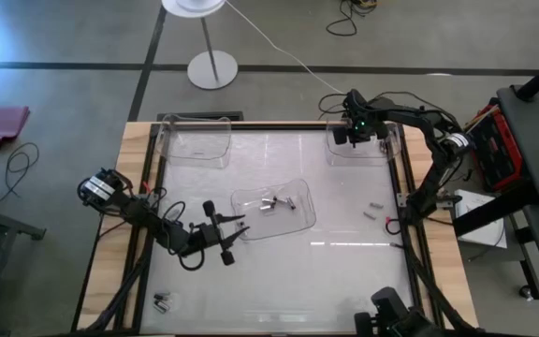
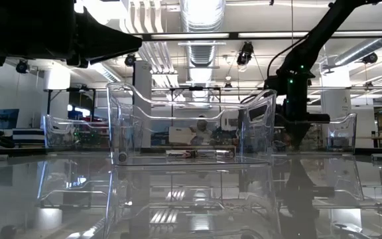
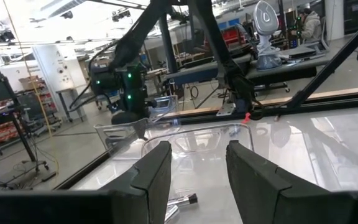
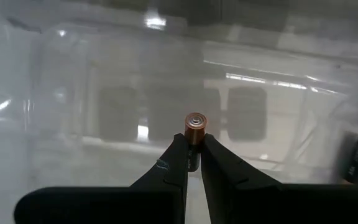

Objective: Sort batteries
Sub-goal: Put the black battery into the top right transparent bin

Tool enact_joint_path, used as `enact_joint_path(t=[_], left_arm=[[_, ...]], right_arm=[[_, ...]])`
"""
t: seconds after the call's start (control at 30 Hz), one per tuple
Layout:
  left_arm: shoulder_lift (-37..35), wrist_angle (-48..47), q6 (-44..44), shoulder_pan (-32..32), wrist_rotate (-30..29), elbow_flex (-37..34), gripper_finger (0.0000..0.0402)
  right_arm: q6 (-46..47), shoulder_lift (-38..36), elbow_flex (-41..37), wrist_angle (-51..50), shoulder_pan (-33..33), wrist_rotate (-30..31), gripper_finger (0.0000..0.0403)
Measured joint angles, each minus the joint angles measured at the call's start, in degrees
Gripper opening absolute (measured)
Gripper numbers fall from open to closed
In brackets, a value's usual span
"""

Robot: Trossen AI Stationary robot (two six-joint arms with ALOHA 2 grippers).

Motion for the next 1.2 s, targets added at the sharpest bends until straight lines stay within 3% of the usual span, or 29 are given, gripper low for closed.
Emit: enact_joint_path(t=[0.53, 1.0, 1.2], left_arm=[[0.0, 0.52, 0.14, -0.06, -0.01, 0.0, 0.0135], [-0.17, 1.2, 0.14, -0.97, -0.02, 0.0, 0.0135], [-0.33, 1.33, 0.71, -1.14, 0.0, 0.0, 0.0135]], right_arm=[[2.44, -1.33, -1.3, -0.48, -0.28, 4.84, 0.0028], [-0.21, -10.36, -1.37, -4.49, 1.32, 8.31, 0.0163], [-8.48, -21.46, -2.1, -8.68, 11.5, 10.19, 0.0186]])
